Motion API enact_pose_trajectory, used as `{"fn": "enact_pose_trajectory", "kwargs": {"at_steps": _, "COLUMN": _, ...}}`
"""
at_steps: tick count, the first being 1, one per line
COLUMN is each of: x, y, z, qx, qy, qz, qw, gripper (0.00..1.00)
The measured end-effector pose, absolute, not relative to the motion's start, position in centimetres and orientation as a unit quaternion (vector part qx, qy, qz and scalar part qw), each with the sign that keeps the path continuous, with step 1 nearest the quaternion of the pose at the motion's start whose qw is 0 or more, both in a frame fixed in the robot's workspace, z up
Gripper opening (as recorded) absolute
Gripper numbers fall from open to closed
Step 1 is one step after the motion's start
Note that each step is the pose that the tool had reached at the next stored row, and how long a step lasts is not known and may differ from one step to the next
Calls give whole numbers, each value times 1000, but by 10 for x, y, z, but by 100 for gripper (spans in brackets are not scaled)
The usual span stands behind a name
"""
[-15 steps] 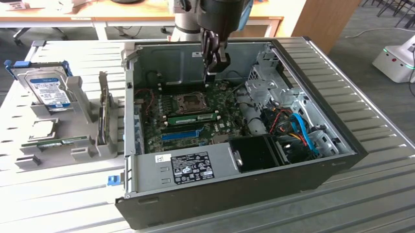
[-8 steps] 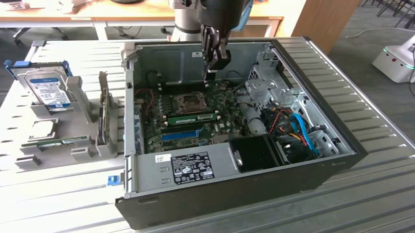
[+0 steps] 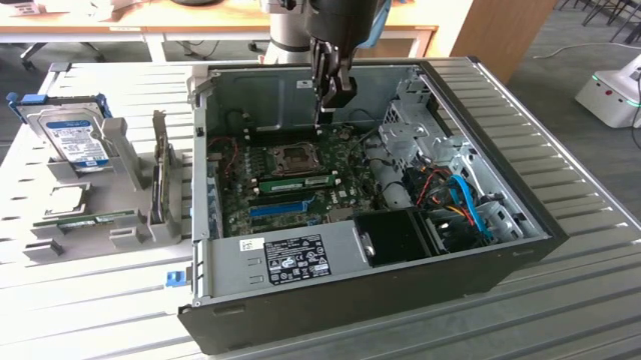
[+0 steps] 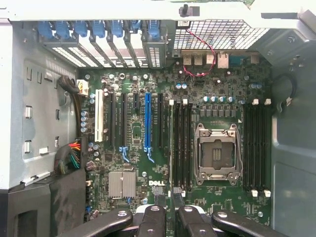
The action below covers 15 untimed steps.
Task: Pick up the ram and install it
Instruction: 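Press down the ram until it locks into place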
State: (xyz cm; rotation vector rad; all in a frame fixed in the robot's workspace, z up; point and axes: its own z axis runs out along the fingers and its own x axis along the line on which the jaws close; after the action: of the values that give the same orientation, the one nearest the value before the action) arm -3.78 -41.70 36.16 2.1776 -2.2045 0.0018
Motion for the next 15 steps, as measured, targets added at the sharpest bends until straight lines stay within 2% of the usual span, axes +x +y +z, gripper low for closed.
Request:
{"fn": "enact_pose_trajectory", "kwargs": {"at_steps": 6, "x": -38, "y": -417, "z": 362, "qx": 703, "qy": -711, "qz": 1, "qw": 21, "gripper": 19}}
{"fn": "enact_pose_trajectory", "kwargs": {"at_steps": 7, "x": -38, "y": -417, "z": 362, "qx": 703, "qy": -711, "qz": 1, "qw": 21, "gripper": 17}}
{"fn": "enact_pose_trajectory", "kwargs": {"at_steps": 8, "x": -38, "y": -417, "z": 362, "qx": 703, "qy": -711, "qz": 1, "qw": 21, "gripper": 11}}
{"fn": "enact_pose_trajectory", "kwargs": {"at_steps": 15, "x": -38, "y": -417, "z": 362, "qx": 703, "qy": -711, "qz": 1, "qw": 21, "gripper": 10}}
